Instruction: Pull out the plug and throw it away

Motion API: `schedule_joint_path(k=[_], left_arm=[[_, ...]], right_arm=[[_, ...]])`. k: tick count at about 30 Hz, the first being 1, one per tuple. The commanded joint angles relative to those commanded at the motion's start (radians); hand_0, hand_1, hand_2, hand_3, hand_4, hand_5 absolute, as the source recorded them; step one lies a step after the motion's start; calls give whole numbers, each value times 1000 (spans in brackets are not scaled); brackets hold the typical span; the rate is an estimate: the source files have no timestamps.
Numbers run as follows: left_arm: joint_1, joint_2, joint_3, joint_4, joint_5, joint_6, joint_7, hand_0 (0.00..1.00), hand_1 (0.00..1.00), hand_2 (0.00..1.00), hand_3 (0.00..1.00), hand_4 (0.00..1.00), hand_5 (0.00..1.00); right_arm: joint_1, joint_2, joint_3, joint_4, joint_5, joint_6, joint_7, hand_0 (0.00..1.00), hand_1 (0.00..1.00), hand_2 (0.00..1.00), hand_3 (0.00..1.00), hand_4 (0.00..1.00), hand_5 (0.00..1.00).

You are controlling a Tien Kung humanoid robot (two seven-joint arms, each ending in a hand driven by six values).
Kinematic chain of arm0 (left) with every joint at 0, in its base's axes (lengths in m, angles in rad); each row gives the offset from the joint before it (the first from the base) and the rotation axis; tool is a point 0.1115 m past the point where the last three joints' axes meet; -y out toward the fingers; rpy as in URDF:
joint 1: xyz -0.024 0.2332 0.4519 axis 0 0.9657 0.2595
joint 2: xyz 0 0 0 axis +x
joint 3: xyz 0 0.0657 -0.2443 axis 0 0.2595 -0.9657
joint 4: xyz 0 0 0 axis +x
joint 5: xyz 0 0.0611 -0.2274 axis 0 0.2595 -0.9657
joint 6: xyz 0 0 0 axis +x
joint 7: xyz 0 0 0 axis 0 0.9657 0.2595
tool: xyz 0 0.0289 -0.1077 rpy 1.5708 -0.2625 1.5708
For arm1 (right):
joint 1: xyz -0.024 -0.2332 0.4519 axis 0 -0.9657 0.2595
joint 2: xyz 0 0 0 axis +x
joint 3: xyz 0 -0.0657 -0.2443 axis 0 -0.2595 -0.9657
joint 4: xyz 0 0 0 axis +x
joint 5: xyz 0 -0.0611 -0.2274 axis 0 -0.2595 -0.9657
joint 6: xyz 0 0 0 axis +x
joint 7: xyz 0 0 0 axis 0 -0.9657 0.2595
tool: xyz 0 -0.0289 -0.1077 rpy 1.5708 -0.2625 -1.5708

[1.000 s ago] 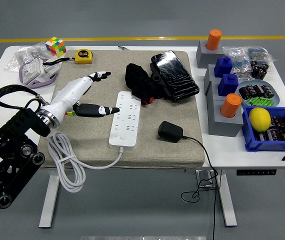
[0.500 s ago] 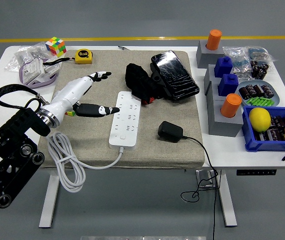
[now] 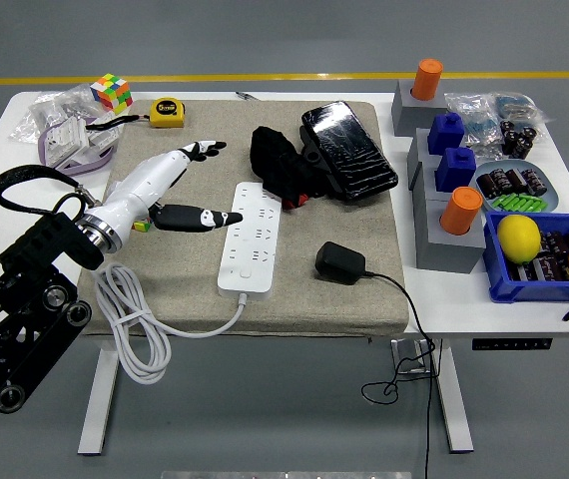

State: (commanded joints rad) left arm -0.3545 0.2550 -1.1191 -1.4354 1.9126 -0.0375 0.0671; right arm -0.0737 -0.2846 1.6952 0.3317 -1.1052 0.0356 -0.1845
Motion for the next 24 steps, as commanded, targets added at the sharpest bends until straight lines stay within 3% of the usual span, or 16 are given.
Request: schedule_joint_path(k=[24], left_arm=[[-4,7,-3,-5,-1,0,-1,860,868,901,914,998,499]], right_arm=[[7,-14,-7,1,4,3,-6,571,659,665,576,991,471]])
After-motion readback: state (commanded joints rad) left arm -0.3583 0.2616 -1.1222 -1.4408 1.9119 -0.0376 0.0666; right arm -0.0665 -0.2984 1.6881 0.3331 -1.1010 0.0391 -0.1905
